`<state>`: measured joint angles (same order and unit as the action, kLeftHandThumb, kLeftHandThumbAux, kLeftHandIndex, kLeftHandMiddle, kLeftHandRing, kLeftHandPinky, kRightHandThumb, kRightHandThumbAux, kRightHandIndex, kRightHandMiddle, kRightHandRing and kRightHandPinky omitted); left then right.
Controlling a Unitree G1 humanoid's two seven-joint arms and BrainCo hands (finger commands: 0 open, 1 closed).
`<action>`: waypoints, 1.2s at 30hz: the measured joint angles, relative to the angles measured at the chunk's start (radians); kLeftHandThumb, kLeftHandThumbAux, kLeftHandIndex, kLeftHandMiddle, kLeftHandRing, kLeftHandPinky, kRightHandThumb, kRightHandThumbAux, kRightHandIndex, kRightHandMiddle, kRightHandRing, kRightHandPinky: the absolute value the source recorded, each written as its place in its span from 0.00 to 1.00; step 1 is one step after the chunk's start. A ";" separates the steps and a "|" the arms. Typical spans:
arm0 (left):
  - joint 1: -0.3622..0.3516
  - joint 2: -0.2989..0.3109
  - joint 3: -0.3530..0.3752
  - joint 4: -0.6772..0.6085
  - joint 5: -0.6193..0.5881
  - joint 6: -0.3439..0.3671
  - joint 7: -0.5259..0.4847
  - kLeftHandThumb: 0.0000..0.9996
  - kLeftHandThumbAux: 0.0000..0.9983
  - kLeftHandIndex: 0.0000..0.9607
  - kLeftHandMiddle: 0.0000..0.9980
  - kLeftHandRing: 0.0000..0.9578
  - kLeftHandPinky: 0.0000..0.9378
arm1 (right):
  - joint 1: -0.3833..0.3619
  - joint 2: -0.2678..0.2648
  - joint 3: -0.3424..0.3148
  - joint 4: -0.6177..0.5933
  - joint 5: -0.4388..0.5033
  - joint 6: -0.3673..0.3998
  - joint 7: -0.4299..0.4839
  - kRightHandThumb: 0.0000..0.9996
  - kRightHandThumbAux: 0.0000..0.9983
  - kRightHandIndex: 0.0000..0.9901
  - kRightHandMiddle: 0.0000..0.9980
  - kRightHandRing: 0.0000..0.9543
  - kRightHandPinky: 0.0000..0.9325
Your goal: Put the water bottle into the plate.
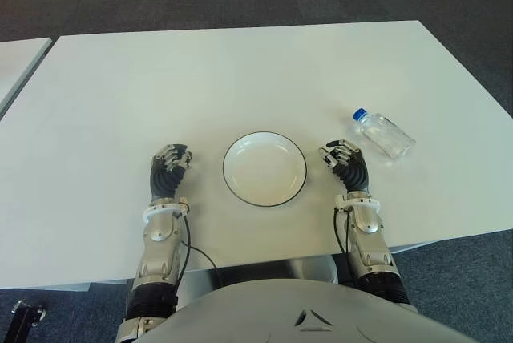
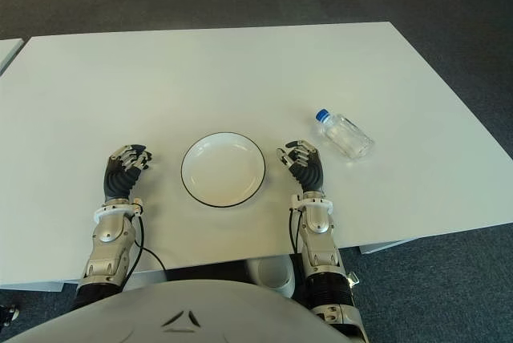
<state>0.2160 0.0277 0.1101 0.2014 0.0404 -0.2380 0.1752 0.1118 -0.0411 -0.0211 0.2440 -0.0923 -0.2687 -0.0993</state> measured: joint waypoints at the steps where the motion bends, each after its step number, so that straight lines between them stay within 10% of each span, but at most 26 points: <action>1: 0.000 0.000 0.000 0.000 0.000 0.000 0.000 0.70 0.72 0.44 0.50 0.51 0.52 | 0.000 0.000 0.000 0.000 0.000 0.000 0.000 0.71 0.73 0.44 0.71 0.76 0.81; 36: -0.001 0.000 -0.001 0.001 0.001 0.000 0.000 0.70 0.72 0.44 0.50 0.51 0.52 | -0.002 -0.003 -0.006 0.006 0.015 -0.026 0.028 0.70 0.73 0.44 0.72 0.77 0.80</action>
<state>0.2151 0.0275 0.1096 0.2029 0.0412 -0.2383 0.1752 0.1100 -0.0446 -0.0272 0.2501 -0.0773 -0.2943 -0.0715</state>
